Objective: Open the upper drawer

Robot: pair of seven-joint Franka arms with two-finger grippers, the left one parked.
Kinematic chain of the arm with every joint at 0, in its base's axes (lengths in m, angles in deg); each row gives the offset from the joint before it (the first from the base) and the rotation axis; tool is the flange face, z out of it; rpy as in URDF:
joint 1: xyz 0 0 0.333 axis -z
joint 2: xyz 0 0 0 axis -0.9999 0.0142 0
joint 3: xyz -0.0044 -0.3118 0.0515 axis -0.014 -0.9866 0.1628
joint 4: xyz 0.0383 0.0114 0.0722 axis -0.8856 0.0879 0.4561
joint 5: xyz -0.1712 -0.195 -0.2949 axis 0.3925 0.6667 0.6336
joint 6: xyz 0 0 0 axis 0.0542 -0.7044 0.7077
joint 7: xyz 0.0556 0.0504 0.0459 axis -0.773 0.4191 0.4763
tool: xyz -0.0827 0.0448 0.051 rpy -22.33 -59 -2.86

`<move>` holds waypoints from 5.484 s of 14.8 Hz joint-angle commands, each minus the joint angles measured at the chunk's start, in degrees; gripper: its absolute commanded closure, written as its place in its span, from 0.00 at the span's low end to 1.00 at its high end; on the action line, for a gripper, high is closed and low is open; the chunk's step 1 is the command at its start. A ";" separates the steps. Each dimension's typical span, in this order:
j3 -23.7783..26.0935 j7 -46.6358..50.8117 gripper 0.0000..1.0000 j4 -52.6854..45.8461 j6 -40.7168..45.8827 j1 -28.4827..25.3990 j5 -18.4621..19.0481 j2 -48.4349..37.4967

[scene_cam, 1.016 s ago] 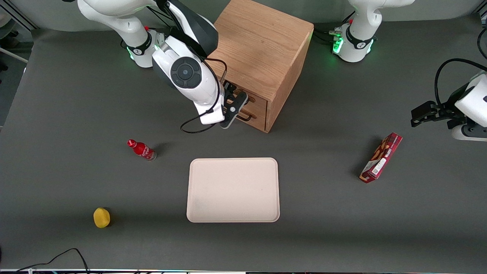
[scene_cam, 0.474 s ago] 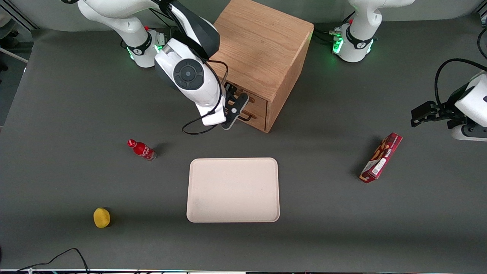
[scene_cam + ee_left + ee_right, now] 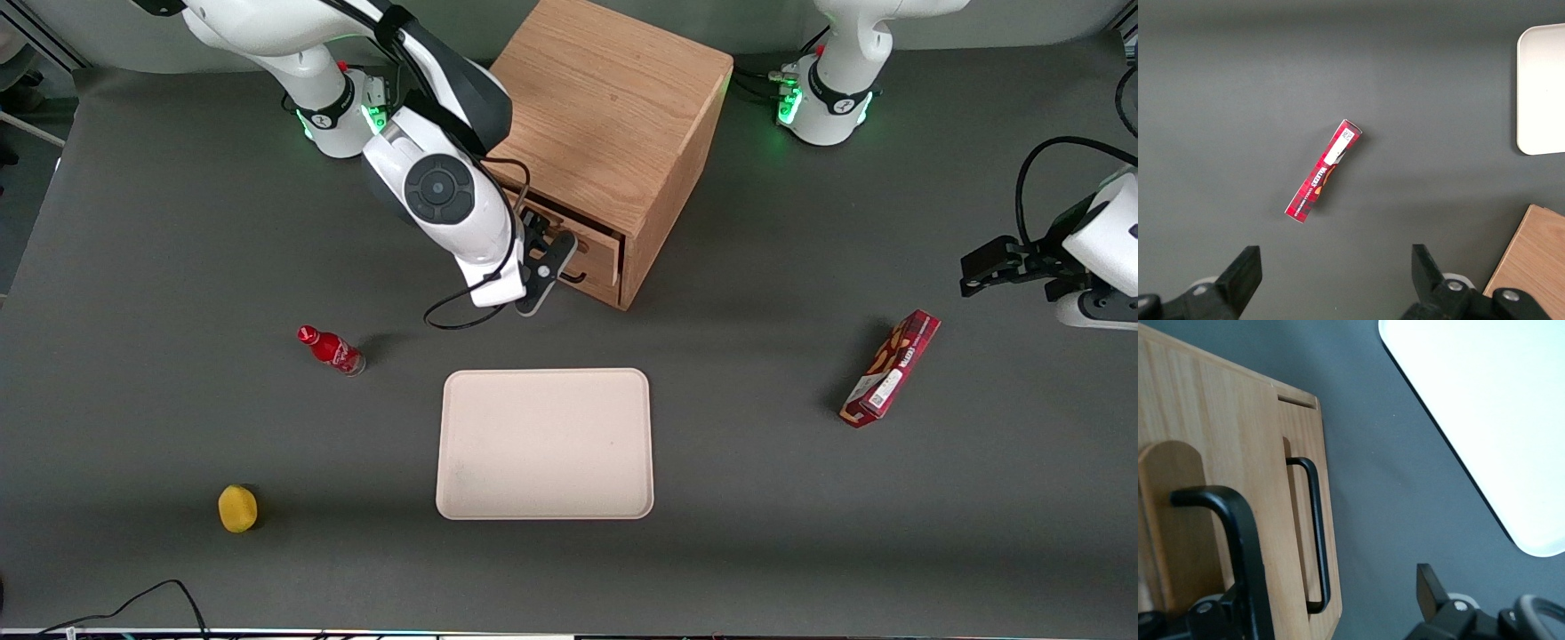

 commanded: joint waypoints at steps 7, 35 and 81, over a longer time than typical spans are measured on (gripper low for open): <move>-0.23 -4.27 0.00 -0.19 -0.74 1.65 0.88 0.17; -0.67 -4.97 0.00 -4.76 -0.03 6.31 6.16 1.57; -10.25 -17.72 0.00 -21.02 4.09 7.19 7.48 9.13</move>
